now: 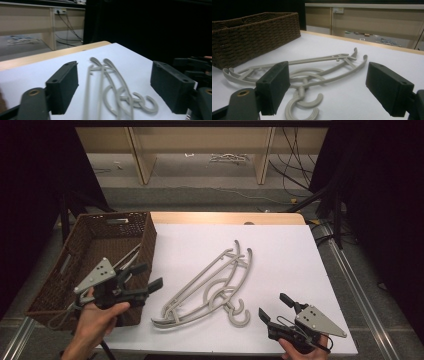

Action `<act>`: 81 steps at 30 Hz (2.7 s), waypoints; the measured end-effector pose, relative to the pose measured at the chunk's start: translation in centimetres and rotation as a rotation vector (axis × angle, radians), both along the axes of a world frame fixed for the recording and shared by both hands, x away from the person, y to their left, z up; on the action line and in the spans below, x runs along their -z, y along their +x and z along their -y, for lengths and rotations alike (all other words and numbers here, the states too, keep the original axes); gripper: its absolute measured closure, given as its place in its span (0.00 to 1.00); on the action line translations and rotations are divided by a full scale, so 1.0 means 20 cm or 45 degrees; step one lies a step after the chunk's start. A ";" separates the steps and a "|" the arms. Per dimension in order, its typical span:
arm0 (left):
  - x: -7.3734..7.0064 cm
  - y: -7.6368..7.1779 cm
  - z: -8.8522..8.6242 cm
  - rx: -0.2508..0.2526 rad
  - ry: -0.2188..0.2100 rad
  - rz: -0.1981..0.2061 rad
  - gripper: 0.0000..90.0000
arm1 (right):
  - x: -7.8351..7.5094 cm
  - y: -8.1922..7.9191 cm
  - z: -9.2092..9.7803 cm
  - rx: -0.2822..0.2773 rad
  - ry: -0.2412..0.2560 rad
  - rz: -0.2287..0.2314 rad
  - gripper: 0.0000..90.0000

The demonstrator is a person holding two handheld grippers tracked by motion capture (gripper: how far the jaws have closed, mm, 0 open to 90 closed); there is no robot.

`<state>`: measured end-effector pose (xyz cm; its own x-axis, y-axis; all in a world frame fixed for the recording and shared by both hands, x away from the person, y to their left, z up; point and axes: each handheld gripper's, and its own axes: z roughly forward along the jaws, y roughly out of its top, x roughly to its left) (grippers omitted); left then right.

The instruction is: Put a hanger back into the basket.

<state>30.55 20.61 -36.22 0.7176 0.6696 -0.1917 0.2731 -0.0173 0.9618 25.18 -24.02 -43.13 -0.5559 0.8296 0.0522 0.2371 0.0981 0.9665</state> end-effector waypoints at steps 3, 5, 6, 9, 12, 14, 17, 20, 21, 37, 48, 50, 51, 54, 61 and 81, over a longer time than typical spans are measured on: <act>0.05 -0.01 0.05 0.023 0.016 -0.021 0.23 | 0.00 0.00 0.00 -0.002 0.005 -0.003 0.23; 0.09 -0.02 0.09 0.061 0.056 -0.028 0.22 | 0.00 0.00 0.01 -0.003 -0.001 -0.003 0.23; 0.11 -0.03 0.12 0.066 0.075 -0.023 0.21 | 0.00 -0.01 0.01 -0.003 -0.002 -0.003 0.23; 0.14 -0.04 0.14 0.065 0.075 -0.027 0.20 | 0.00 -0.01 0.01 -0.007 0.021 0.005 0.22; 0.19 -0.06 0.19 0.079 0.115 -0.003 0.20 | 0.00 -0.01 0.01 -0.004 0.016 0.007 0.22; 0.21 -0.07 0.22 0.078 0.120 -0.009 0.18 | 0.00 0.00 0.01 -0.014 0.037 0.012 0.22; 0.23 -0.08 0.24 0.084 0.136 0.010 0.18 | 0.00 0.00 0.02 -0.011 0.017 0.003 0.22; 0.28 -0.10 0.27 0.074 0.171 0.024 0.18 | 0.00 0.01 0.02 -0.019 0.032 -0.003 0.22; 0.29 -0.10 0.28 0.075 0.177 0.025 0.18 | 0.00 0.01 0.02 -0.015 0.030 0.000 0.22; 0.39 -0.11 0.36 0.115 0.279 -0.010 0.18 | -0.01 0.01 -0.01 -0.043 0.008 0.013 0.22; 0.46 -0.06 0.52 0.236 0.392 -0.033 0.18 | -0.01 0.00 0.00 -0.035 0.007 -0.002 0.22; 0.46 -0.05 0.54 0.249 0.410 -0.029 0.18 | 0.00 0.00 0.00 -0.024 0.014 0.010 0.22; 0.46 -0.04 0.56 0.276 0.469 -0.008 0.19 | 0.00 0.00 0.00 -0.026 0.023 0.011 0.22; 0.48 0.00 0.61 0.298 0.530 -0.016 0.20 | -0.01 -0.01 0.01 -0.016 0.019 0.004 0.22; 0.52 0.02 0.71 0.386 0.713 0.026 0.23 | -0.01 0.00 -0.01 -0.031 0.014 0.008 0.22; 0.53 0.17 0.96 0.461 0.981 -0.014 0.40 | -0.01 -0.02 -0.01 -0.037 0.017 0.008 0.22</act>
<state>34.03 1.46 -46.78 0.9135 0.3453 0.2152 0.1338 -0.7544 0.6426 24.88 -23.92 -42.91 -0.5803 0.8122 0.0597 0.2283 0.0918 0.9693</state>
